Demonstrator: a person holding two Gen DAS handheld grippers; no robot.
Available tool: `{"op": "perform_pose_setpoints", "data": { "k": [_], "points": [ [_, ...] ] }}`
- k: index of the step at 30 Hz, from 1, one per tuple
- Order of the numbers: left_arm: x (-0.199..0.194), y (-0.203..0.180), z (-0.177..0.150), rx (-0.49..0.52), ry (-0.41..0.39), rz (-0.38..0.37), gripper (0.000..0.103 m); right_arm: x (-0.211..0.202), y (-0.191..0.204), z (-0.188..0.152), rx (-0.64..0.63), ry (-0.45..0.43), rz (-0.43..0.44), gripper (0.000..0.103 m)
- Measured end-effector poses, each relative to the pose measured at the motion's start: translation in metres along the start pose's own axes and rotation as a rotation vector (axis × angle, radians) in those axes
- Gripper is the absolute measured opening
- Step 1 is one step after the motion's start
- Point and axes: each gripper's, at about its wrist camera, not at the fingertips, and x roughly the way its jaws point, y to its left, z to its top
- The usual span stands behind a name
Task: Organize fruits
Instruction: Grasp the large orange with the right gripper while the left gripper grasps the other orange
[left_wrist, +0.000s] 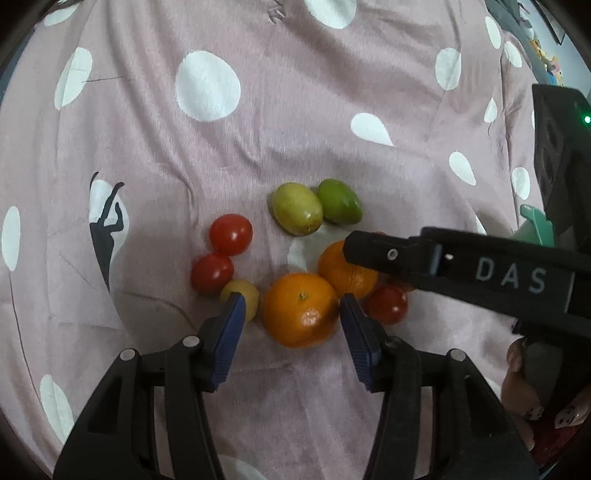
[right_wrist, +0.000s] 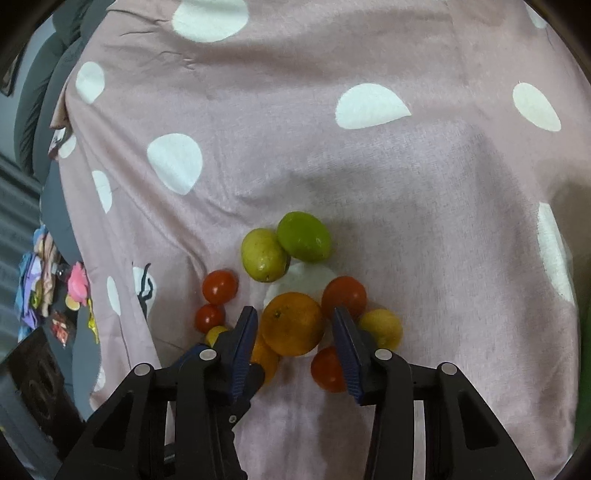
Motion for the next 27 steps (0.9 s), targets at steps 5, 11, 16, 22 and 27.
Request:
{"op": "perform_pose_setpoints", "data": {
  "k": [5, 11, 16, 22, 27],
  "points": [
    [0.001, 0.001, -0.001, 0.008, -0.021, 0.016, 0.054, 0.014, 0.005, -0.001, -0.006, 0.043, -0.026, 0.045],
    [0.003, -0.004, 0.0, 0.036, -0.043, 0.034, 0.054, 0.027, 0.004, 0.001, 0.001, 0.052, -0.009, 0.045],
    [0.01, -0.015, 0.003, 0.058, -0.054, 0.02, 0.04, 0.024, 0.003, -0.001, -0.01, 0.022, -0.012, 0.043],
    [0.008, -0.015, 0.001, 0.045, -0.06, 0.017, 0.039, 0.012, -0.001, -0.004, -0.014, -0.009, -0.02, 0.042],
    [-0.004, -0.014, -0.002, 0.034, -0.075, 0.019, 0.039, -0.007, -0.005, -0.011, -0.009, -0.057, -0.023, 0.042]
  ]
}}
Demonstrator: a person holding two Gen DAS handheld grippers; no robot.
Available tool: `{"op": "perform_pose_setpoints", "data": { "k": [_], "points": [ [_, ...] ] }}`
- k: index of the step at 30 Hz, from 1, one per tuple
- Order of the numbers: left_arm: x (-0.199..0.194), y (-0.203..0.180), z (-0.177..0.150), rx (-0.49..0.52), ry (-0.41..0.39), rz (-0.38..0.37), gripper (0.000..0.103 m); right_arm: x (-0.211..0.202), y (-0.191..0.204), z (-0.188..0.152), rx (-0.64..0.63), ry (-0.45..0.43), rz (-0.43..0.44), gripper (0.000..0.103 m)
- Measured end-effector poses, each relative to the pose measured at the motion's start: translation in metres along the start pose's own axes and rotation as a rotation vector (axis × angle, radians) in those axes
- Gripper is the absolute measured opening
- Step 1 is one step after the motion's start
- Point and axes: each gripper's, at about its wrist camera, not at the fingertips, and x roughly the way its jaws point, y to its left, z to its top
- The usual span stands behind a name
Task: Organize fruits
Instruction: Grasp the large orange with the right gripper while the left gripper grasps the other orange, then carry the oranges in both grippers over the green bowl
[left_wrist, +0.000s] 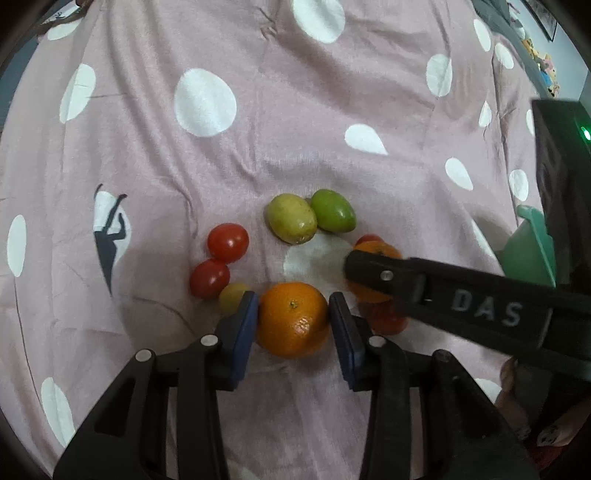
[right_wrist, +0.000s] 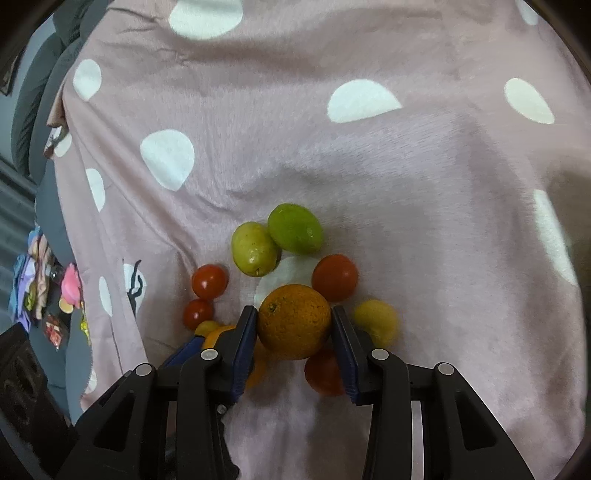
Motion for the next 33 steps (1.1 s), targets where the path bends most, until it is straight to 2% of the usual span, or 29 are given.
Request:
{"op": "perform_pose_setpoints", "data": {
  "k": [6, 13, 19, 21, 29, 33],
  "points": [
    [-0.021, 0.001, 0.0, -0.003, -0.046, -0.023, 0.039, -0.034, -0.001, -0.01, 0.011, -0.088, 0.001, 0.042],
    [-0.045, -0.001, -0.008, 0.007, -0.077, -0.055, 0.039, -0.07, -0.024, -0.034, 0.062, -0.173, -0.026, 0.042],
    [-0.055, -0.01, -0.006, 0.011, -0.103, -0.065, 0.039, -0.096, -0.03, -0.034, 0.068, -0.246, -0.04, 0.042],
    [-0.06, -0.015, -0.004, 0.019, -0.121, -0.058, 0.039, -0.105, -0.031, -0.035, 0.062, -0.27, -0.043, 0.042],
    [-0.086, -0.055, 0.006, 0.072, -0.195, -0.112, 0.039, -0.143, -0.047, -0.034, 0.059, -0.369, -0.077, 0.042],
    [-0.09, -0.08, 0.014, 0.093, -0.217, -0.148, 0.039, -0.162, -0.062, -0.038, 0.081, -0.422, -0.128, 0.042]
  ]
}}
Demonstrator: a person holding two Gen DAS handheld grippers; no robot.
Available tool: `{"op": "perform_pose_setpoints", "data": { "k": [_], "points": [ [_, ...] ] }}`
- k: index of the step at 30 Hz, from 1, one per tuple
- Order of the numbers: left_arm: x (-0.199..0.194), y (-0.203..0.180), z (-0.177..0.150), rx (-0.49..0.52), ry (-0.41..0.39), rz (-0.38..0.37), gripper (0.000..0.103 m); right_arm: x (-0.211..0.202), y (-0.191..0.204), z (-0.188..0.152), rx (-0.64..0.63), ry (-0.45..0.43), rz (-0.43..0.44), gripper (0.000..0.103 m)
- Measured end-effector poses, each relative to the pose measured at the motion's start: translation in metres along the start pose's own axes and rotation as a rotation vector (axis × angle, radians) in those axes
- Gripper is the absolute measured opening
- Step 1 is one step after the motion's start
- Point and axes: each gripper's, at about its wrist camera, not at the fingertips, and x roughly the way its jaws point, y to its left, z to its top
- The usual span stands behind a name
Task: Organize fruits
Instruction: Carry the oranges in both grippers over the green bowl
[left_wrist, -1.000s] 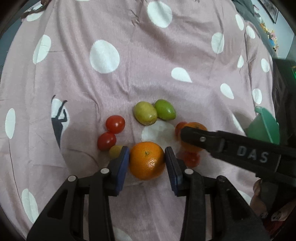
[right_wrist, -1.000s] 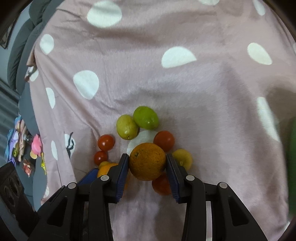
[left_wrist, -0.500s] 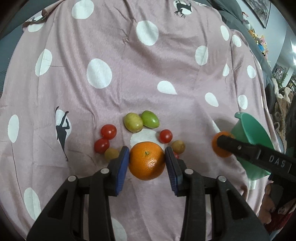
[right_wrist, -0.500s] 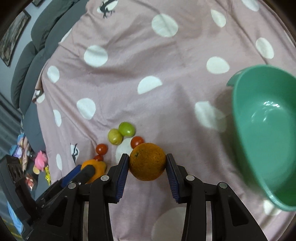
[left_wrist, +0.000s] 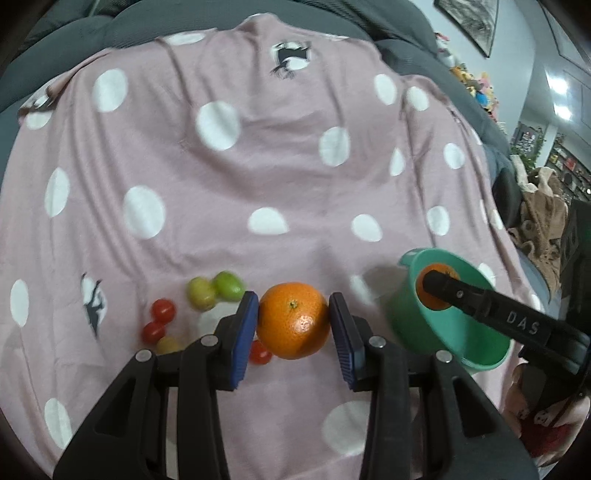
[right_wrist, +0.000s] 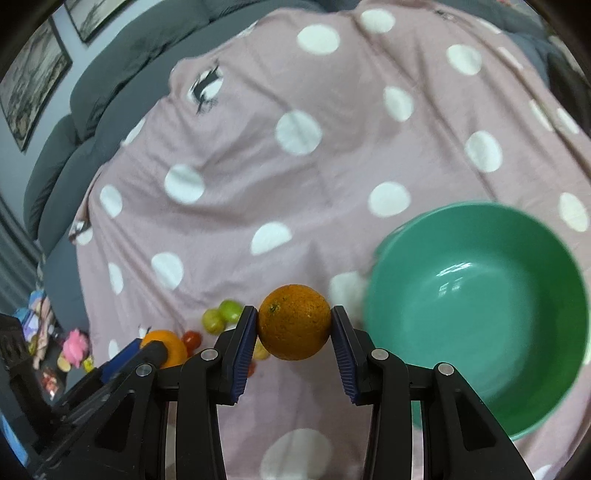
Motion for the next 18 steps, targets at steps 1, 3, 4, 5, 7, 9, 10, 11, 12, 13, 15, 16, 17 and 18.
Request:
{"op": "perform_pose_setpoints", "data": {
  "k": [1, 3, 4, 5, 7, 9, 10, 11, 12, 13, 15, 16, 17, 18],
  "points": [
    [0.002, -0.006, 0.002, 0.002, -0.006, -0.005, 0.039, -0.003, -0.004, 0.002, 0.005, -0.012, -0.012, 0.042],
    [0.004, -0.016, 0.005, 0.003, -0.014, -0.024, 0.039, -0.01, -0.014, 0.006, 0.022, -0.032, -0.022, 0.042],
    [0.006, -0.02, 0.006, 0.002, -0.014, -0.034, 0.039, -0.013, -0.019, 0.008, 0.03, -0.039, -0.027, 0.042],
    [0.009, -0.026, 0.007, 0.002, -0.014, -0.047, 0.039, -0.014, -0.024, 0.01, 0.037, -0.046, -0.028, 0.042],
    [0.013, -0.037, 0.008, 0.018, -0.015, -0.065, 0.039, -0.018, -0.033, 0.012, 0.055, -0.055, -0.036, 0.042],
    [0.016, -0.05, 0.009, 0.035, -0.018, -0.08, 0.039, -0.023, -0.042, 0.014, 0.07, -0.067, -0.052, 0.042],
    [0.017, -0.056, 0.009, 0.041, -0.018, -0.087, 0.039, -0.026, -0.047, 0.015, 0.081, -0.076, -0.067, 0.042],
    [0.019, -0.062, 0.01, 0.05, -0.016, -0.098, 0.039, -0.028, -0.052, 0.016, 0.089, -0.083, -0.078, 0.042],
    [0.022, -0.069, 0.011, 0.056, -0.014, -0.11, 0.039, -0.031, -0.056, 0.017, 0.096, -0.091, -0.089, 0.042],
    [0.024, -0.074, 0.011, 0.061, -0.012, -0.118, 0.039, -0.034, -0.062, 0.017, 0.106, -0.099, -0.104, 0.042],
    [0.027, -0.085, 0.012, 0.077, -0.01, -0.134, 0.039, -0.037, -0.07, 0.018, 0.12, -0.107, -0.125, 0.042],
    [0.029, -0.091, 0.012, 0.081, -0.01, -0.139, 0.039, -0.04, -0.075, 0.019, 0.129, -0.112, -0.139, 0.042],
    [0.031, -0.096, 0.012, 0.084, -0.009, -0.146, 0.039, -0.042, -0.079, 0.019, 0.136, -0.116, -0.15, 0.042],
    [0.033, -0.101, 0.012, 0.09, -0.005, -0.158, 0.039, -0.043, -0.083, 0.018, 0.145, -0.119, -0.159, 0.042]
  ]
}}
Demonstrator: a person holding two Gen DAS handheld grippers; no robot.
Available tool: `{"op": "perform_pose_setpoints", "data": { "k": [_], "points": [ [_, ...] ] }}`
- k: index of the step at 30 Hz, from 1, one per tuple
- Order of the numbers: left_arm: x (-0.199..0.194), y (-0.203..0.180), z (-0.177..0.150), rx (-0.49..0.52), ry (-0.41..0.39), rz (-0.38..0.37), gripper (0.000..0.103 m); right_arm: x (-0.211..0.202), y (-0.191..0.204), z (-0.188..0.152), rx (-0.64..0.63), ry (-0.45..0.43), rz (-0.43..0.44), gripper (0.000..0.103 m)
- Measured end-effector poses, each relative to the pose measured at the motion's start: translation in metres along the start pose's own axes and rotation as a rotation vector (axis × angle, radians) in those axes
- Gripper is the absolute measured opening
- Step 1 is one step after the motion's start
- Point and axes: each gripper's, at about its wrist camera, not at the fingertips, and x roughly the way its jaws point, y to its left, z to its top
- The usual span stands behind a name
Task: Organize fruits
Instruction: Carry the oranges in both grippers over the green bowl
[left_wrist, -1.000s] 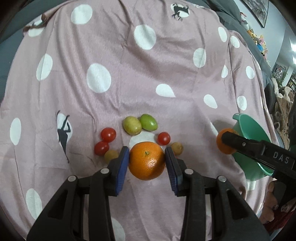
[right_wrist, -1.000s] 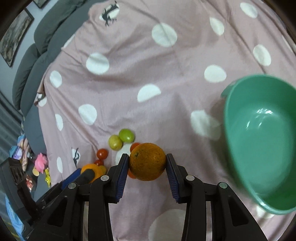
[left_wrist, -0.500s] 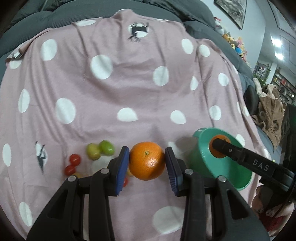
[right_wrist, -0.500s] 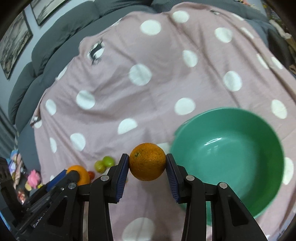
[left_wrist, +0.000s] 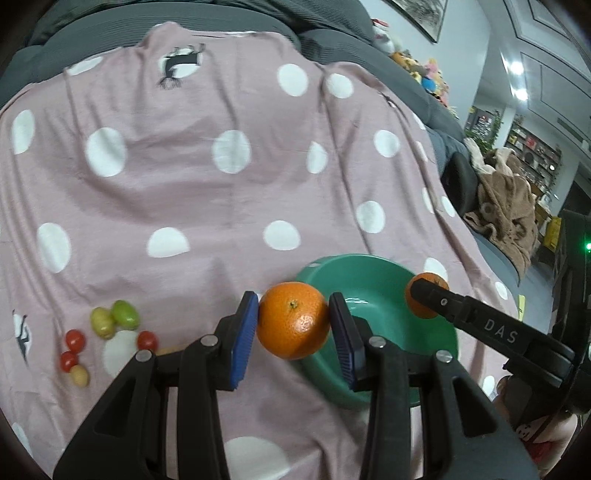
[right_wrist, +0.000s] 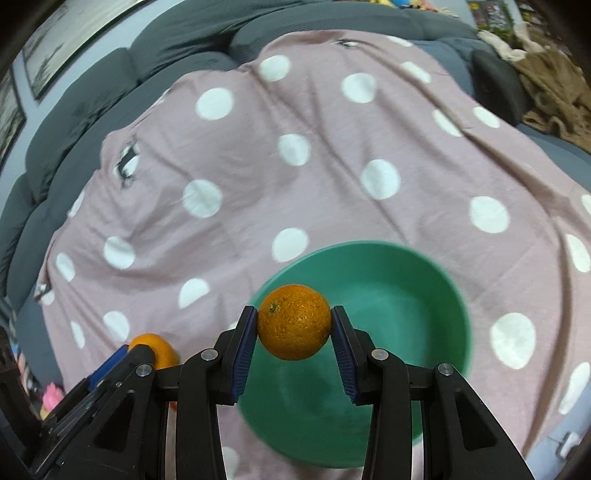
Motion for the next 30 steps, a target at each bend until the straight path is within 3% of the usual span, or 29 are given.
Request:
{"op": "perform_pose_setpoints", "data": {
  "k": [15, 30],
  "points": [
    [0.039, -0.053, -0.002, 0.093, 0.06, -0.057, 0.039, 0.003, -0.047, 0.003, 0.08, 0.021, -0.124, 0.042],
    [0.064, -0.079, -0.009, 0.145, 0.113, -0.083, 0.039, 0.017, -0.063, 0.0, 0.082, 0.085, -0.204, 0.042]
  ]
}}
